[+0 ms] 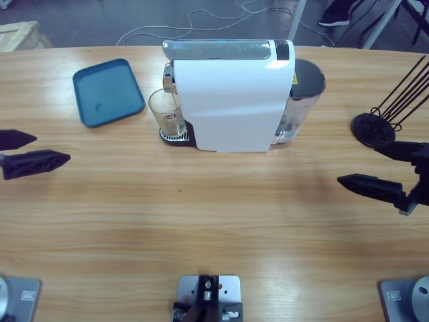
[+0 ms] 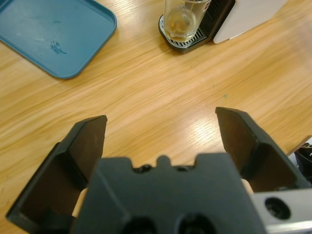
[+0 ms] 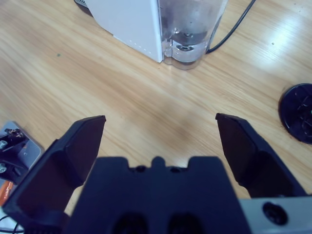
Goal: Pour coffee
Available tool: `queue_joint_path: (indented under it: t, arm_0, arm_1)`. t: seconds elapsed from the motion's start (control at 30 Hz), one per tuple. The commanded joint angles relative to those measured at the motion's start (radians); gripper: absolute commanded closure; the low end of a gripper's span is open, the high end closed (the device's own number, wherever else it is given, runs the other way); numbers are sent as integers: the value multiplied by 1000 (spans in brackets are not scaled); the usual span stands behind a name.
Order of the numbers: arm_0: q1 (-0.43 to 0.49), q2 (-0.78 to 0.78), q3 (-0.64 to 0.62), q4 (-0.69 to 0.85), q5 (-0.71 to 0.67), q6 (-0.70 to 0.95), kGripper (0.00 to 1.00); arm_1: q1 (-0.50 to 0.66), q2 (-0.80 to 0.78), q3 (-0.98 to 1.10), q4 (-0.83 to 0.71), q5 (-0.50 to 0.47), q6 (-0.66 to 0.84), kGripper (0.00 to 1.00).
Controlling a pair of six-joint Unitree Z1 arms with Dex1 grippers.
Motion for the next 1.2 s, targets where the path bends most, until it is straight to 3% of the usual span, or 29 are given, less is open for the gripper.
queue_joint_path:
  t: [0.03, 1.2]
  arm_0:
    - [4, 26, 23, -6, 15, 0, 41]
    - [3, 36, 23, -6, 20, -2, 36]
  arm_1:
    - [8, 62, 18, -9, -4, -6, 0]
    - [8, 82, 18, -12, 10, -8, 0]
